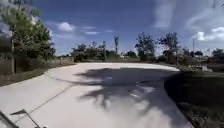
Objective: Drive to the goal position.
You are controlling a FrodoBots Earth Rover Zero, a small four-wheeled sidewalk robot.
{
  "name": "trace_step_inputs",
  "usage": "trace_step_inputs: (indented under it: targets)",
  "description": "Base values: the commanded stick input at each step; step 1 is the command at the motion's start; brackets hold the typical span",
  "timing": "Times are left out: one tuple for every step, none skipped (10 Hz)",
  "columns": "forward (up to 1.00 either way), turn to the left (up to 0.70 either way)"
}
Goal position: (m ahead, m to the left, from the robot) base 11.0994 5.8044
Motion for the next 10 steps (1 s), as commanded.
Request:
trace_step_inputs:
  targets:
    - [0.85,-0.34]
    - [0.85,-0.29]
    - [0.85,-0.12]
    - [0.85,0.0]
    - [0.85,0.0]
    - [0.85,0.0]
    - [0.85,0.0]
    - [0.85,0.0]
    - [0.85,0.0]
    - [0.85,0.0]
